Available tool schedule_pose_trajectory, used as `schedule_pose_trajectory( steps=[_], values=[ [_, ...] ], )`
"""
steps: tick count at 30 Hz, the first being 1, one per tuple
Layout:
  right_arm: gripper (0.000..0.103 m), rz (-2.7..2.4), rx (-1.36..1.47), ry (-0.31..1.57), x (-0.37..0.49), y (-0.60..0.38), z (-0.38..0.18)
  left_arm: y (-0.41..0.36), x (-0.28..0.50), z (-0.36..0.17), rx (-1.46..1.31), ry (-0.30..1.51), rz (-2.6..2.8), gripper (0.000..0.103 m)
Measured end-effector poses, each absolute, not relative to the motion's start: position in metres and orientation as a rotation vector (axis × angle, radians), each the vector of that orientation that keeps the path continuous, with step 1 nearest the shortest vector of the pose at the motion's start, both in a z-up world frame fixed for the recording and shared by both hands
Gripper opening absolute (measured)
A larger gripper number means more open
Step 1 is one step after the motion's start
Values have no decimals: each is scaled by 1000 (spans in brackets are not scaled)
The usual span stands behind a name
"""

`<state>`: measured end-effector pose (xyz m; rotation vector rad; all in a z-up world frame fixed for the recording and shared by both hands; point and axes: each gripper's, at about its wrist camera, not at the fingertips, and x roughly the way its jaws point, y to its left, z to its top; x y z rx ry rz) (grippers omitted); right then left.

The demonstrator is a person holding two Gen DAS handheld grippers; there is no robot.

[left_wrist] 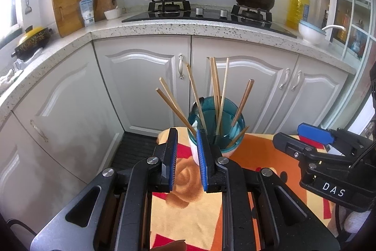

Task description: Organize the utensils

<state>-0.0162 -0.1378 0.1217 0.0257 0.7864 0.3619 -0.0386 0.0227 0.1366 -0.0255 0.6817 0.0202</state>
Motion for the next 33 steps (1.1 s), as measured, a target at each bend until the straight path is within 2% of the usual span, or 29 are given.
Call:
schedule_pose_trajectory(
  steps=[28,33],
  values=[
    [61,378,3,808,-12,-132,117,23,-35,134,-22,685,33,15],
    [64,378,2,813,-12,-131,116,22,-35,133,-22,686,30,15]
  ],
)
